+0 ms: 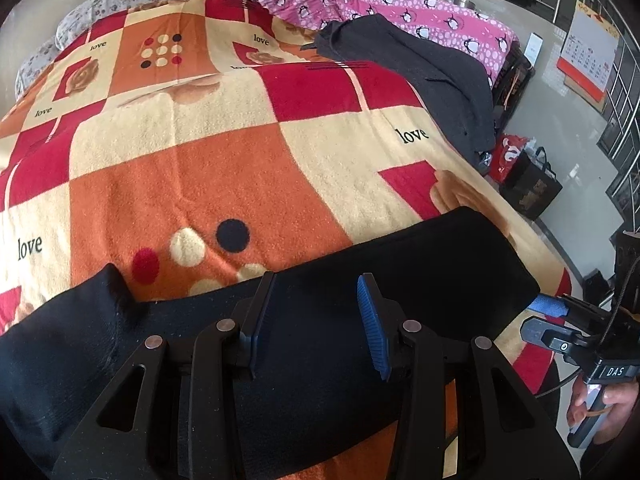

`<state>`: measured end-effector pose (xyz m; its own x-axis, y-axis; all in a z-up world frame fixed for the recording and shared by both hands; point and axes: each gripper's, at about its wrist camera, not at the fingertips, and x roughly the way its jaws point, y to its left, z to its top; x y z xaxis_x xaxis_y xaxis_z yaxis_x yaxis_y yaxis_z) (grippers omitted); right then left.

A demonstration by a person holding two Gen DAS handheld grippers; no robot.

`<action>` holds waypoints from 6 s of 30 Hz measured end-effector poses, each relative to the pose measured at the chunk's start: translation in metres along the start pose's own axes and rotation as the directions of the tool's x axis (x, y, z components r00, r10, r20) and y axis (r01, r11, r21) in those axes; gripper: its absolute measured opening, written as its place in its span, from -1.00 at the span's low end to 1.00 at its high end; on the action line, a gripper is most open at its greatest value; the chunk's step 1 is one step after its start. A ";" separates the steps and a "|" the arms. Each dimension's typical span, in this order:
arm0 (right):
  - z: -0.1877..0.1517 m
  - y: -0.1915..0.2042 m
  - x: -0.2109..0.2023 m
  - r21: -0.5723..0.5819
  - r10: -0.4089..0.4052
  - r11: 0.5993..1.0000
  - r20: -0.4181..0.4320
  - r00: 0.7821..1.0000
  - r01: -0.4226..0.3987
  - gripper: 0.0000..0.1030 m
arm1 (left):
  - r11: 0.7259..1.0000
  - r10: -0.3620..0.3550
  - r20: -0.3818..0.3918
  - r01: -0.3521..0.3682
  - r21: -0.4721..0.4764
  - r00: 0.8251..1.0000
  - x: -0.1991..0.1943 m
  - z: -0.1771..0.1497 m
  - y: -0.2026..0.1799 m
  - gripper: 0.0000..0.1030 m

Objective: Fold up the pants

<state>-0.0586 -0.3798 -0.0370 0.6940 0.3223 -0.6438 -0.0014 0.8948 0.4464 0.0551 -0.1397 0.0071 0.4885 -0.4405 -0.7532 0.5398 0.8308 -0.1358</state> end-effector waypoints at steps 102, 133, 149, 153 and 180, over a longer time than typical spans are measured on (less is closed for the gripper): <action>0.055 0.144 0.003 -0.334 0.318 0.905 0.122 0.940 -0.263 -0.62 | 0.871 -0.415 0.069 0.374 0.318 0.907 -0.058 0.069 0.034 -0.83; 0.035 0.099 0.118 -0.093 0.207 0.971 -0.152 0.967 -0.222 0.34 | 0.977 -0.034 -0.067 0.019 -0.214 0.997 -0.050 -0.064 0.134 -0.19; 0.017 0.143 0.120 -0.277 -0.010 0.961 -0.117 0.993 -0.023 0.04 | 0.960 0.038 -0.008 -0.039 -0.276 0.999 -0.063 -0.081 0.134 -0.76; 0.020 0.149 0.099 -0.294 -0.026 0.956 -0.071 0.997 0.003 0.04 | 0.951 0.039 -0.008 -0.039 -0.307 0.999 -0.066 -0.081 0.137 -0.75; 0.002 0.243 0.124 -0.365 0.173 0.903 -0.179 0.968 -0.229 0.25 | 0.870 0.282 0.036 -0.239 -0.431 0.959 -0.138 -0.124 0.175 -0.05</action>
<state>0.0281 -0.1231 -0.0073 0.5428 0.5223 -0.6577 -0.4226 0.8466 0.3235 -0.0029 0.1089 0.0074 0.6454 -0.2005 -0.7370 0.0569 0.9749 -0.2154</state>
